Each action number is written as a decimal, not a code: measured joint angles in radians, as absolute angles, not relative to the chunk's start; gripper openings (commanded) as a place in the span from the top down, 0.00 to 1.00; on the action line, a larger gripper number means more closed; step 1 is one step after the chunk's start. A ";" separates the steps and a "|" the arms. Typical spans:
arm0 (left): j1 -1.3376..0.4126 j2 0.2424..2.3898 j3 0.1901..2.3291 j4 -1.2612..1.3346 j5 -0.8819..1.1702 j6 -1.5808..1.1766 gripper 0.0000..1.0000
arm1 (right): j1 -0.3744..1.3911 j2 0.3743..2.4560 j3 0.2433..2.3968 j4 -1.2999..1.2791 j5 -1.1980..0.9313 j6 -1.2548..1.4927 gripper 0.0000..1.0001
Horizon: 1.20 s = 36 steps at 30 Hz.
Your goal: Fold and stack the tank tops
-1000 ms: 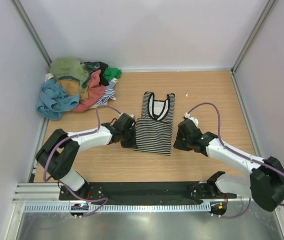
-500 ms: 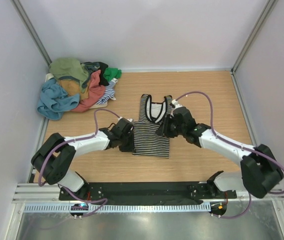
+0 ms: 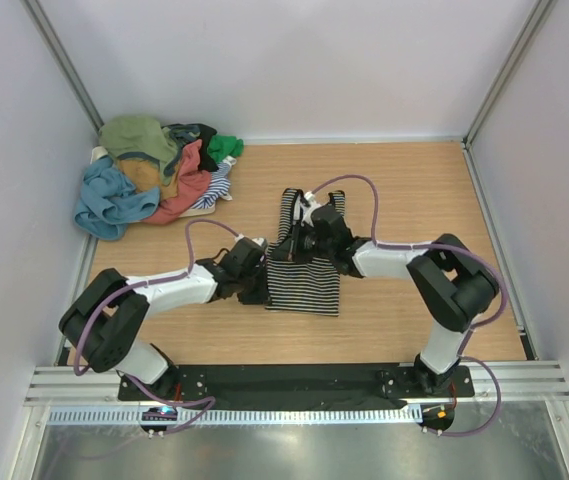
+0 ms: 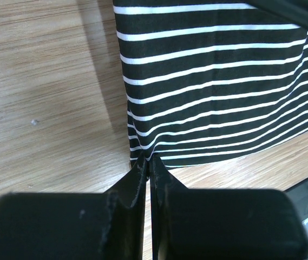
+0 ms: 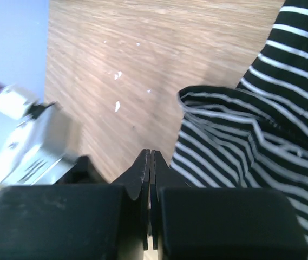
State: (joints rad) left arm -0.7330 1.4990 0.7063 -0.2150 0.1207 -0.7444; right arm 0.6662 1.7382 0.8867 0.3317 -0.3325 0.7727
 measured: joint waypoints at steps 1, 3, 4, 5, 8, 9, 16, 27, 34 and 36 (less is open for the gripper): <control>-0.733 1.498 0.704 -0.213 0.121 -0.744 0.98 | 0.666 1.767 0.889 0.358 -0.339 0.777 0.99; -0.733 1.496 0.701 -0.210 0.121 -0.744 0.98 | 0.664 1.821 0.894 0.396 -0.345 0.786 0.99; -0.733 1.495 0.700 -0.208 0.121 -0.745 0.98 | 0.660 1.849 0.897 0.414 -0.348 0.789 0.99; -0.734 1.494 0.698 -0.206 0.121 -0.744 0.98 | 0.654 1.879 0.901 0.429 -0.353 0.792 0.99; -0.736 1.493 0.693 -0.199 0.121 -0.745 0.98 | 0.624 1.953 0.911 0.470 -0.372 0.802 0.99; -0.737 1.491 0.690 -0.196 0.121 -0.746 0.98 | 0.608 1.971 0.912 0.482 -0.381 0.809 0.99; -0.752 1.487 0.680 -0.172 0.117 -0.752 0.98 | 0.523 2.032 1.007 0.491 -0.419 0.807 0.88; -0.779 1.470 0.657 -0.160 0.106 -0.780 0.96 | 0.517 1.859 1.056 0.267 -0.338 0.696 0.61; -0.812 1.465 0.655 -0.161 0.084 -0.805 0.94 | 0.517 1.519 0.975 0.106 -0.200 0.631 0.60; -0.822 1.465 0.655 -0.161 0.078 -0.810 0.94 | 0.517 1.463 0.931 0.085 -0.179 0.625 0.61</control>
State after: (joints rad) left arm -0.8219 1.4647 0.6552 -0.1608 0.0784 -0.8104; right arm 0.5171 1.4631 0.9306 0.0849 -0.1791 0.6254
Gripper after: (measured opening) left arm 0.061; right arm 0.399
